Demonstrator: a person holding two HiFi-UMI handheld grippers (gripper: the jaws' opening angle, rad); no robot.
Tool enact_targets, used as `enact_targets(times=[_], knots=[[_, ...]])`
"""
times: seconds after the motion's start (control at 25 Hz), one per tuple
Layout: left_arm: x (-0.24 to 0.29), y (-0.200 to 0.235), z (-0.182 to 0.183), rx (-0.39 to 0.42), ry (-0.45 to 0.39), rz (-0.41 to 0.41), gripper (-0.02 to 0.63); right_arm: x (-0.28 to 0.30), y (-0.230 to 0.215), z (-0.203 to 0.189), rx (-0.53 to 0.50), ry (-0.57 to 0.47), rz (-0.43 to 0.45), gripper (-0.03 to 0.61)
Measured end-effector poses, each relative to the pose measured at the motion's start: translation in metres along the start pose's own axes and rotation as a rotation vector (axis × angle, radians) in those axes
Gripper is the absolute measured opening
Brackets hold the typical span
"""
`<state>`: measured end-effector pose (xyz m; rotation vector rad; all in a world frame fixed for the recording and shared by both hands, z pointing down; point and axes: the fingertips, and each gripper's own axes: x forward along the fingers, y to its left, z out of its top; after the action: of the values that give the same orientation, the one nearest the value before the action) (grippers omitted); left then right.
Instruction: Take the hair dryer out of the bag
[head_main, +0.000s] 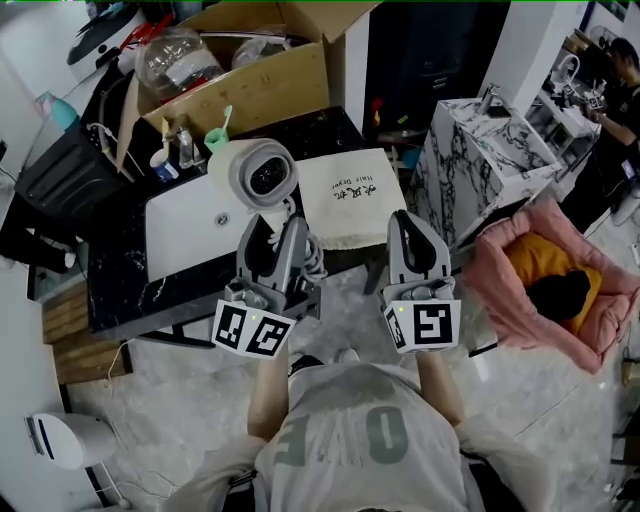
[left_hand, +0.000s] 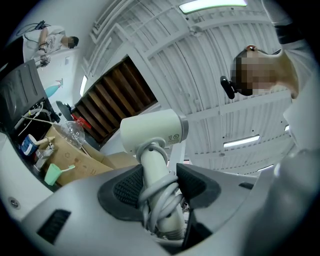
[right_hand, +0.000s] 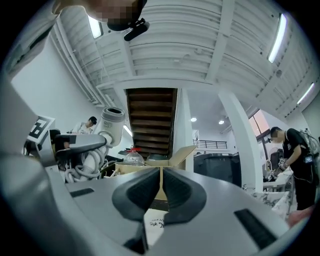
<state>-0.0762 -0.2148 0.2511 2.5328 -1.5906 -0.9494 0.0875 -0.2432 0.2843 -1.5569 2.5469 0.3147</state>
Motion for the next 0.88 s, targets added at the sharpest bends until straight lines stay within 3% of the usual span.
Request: enact_targets(times=[0.88], knots=[[-0.015, -0.004, 0.014, -0.005, -0.024, 0.025, 0.227, -0.004, 0.0, 0.009, -0.016, -0.013, 0.012, 0.041]])
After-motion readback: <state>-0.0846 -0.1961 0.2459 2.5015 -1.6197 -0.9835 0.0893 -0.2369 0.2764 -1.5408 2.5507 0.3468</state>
